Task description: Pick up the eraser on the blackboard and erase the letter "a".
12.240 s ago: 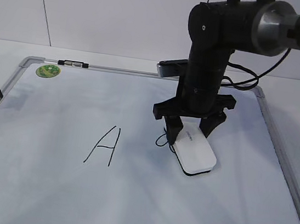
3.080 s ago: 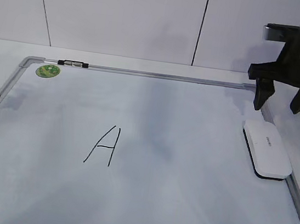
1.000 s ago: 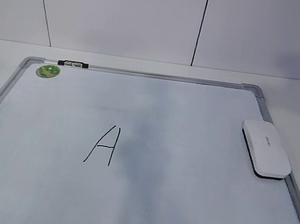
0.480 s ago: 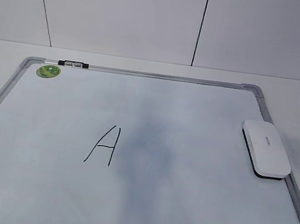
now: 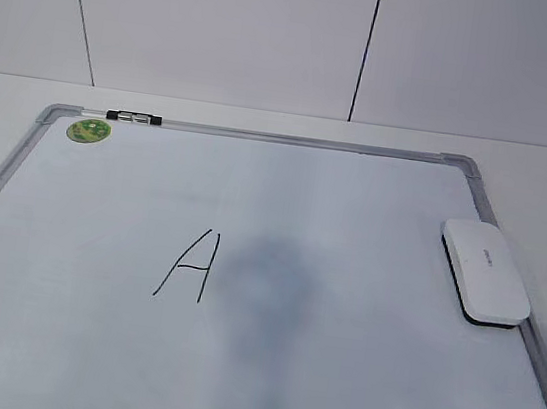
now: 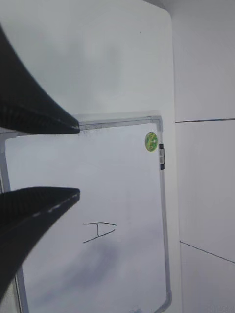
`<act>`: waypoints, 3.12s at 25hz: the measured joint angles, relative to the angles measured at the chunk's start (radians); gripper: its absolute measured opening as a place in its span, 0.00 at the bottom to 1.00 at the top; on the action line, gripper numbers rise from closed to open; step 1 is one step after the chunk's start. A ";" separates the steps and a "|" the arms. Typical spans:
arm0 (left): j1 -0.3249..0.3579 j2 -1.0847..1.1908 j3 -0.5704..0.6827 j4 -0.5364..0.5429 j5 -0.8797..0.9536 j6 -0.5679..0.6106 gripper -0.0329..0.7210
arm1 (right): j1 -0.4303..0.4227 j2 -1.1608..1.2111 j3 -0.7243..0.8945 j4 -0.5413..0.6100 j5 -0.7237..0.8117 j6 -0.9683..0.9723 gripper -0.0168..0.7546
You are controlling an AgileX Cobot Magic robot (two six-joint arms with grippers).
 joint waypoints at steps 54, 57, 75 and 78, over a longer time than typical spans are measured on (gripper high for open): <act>-0.001 -0.230 0.556 0.061 -0.175 0.000 0.41 | 0.002 -0.149 0.388 -0.184 -0.125 -0.130 0.79; -0.001 -0.230 0.556 0.061 -0.175 0.000 0.41 | 0.002 -0.149 0.388 -0.184 -0.125 -0.130 0.79; -0.001 -0.317 0.556 0.061 -0.175 0.000 0.36 | 0.002 -0.290 0.388 -0.186 -0.127 -0.131 0.79; -0.001 -0.317 0.556 0.059 -0.175 0.000 0.36 | 0.002 -0.290 0.388 -0.186 -0.127 -0.131 0.79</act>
